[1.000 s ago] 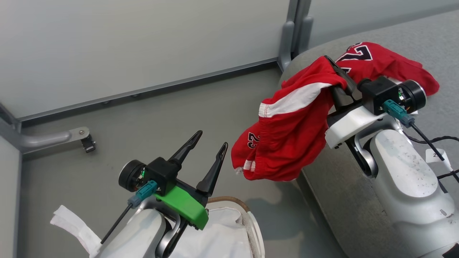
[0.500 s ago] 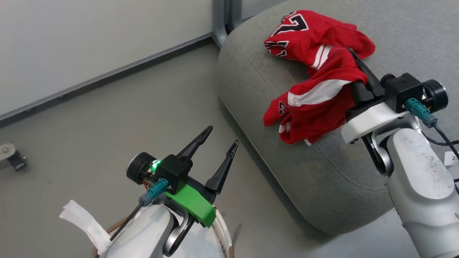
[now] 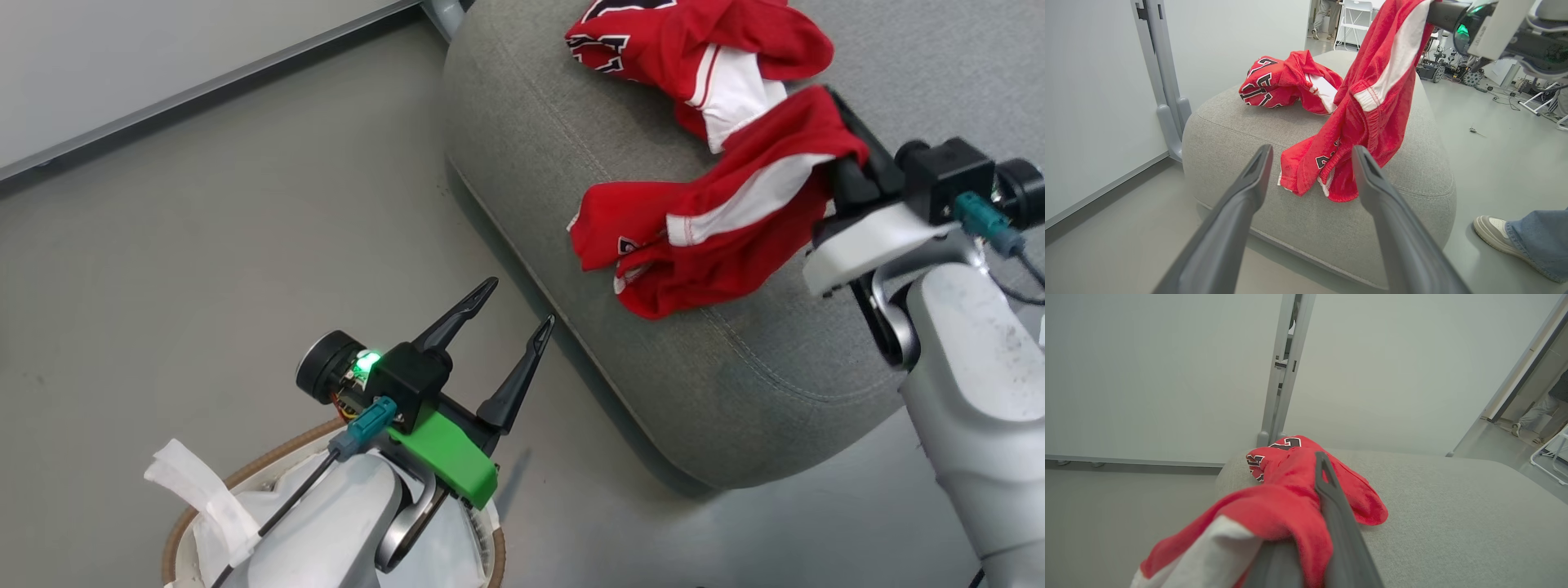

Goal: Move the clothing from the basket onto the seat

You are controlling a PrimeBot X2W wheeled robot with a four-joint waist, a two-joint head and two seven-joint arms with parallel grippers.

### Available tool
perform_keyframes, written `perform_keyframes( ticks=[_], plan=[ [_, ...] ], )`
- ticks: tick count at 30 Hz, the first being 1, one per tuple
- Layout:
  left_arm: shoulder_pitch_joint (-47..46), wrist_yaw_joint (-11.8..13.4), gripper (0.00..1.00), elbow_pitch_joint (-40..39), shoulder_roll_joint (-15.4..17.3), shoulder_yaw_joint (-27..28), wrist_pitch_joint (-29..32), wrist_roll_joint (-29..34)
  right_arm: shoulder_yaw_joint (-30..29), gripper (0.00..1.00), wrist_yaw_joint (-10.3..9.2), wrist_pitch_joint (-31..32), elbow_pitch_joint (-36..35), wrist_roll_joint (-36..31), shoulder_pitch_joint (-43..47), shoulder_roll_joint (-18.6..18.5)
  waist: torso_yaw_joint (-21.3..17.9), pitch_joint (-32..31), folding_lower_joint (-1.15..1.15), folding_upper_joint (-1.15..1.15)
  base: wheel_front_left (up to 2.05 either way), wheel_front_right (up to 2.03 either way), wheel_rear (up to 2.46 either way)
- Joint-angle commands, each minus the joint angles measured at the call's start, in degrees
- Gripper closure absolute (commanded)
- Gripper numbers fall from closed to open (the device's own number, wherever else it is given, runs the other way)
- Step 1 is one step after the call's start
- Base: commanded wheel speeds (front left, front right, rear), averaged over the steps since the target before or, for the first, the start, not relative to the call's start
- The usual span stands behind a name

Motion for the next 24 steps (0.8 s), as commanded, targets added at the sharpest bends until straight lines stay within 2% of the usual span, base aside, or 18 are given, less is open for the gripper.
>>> perform_keyframes(
  ticks=[1, 7, 14, 16, 19, 24],
  plan=[
    [-1.09, -0.13, 0.0, -0.14, 0.5, 0.26, -0.04, 0.56, 0.36, 1.0, -0.08, -0.13, 0.33, 1.07, -2.36, -0.64, 2.08, 1.48, 0.0, 0.0, 0.0, 0.0, 0.0],
    [-1.43, -0.15, 0.0, -1.34, 0.88, 0.65, -0.04, 1.06, -0.29, 1.0, -0.08, 0.08, 5.11, 2.05, -13.51, -6.84, 5.98, 3.59, 0.0, 0.0, 0.0, 0.0, 0.0],
    [-1.26, -0.15, 0.0, -3.62, 0.61, 0.72, -0.04, 1.79, -7.16, 1.0, -0.08, 3.03, 9.93, -0.81, -27.5, -17.33, 11.35, 6.19, 0.0, 0.0, 0.0, 0.0, 0.0],
    [-1.35, -0.15, 0.0, -4.13, 0.61, 0.85, -0.04, 2.08, -8.98, 1.0, -0.08, 3.63, 10.96, -1.8, -30.01, -19.01, 12.56, 7.1, 0.0, 0.0, 0.0, 0.0, 0.0],
    [-1.68, -0.16, 0.0, -5.01, 0.53, 0.84, -0.04, 2.65, -10.55, 1.0, -0.08, 4.16, 12.79, -3.84, -30.43, -20.18, 13.96, 8.75, 0.0, 0.0, 0.0, 0.0, 0.0],
    [-2.33, -0.16, 0.0, -5.57, 0.58, 0.46, -0.04, 3.61, -12.09, 1.0, -0.09, 3.8, 17.99, -5.66, -25.96, -18.28, 15.77, 11.63, 0.0, 0.0, 0.0, 0.0, 0.0]
  ],
)
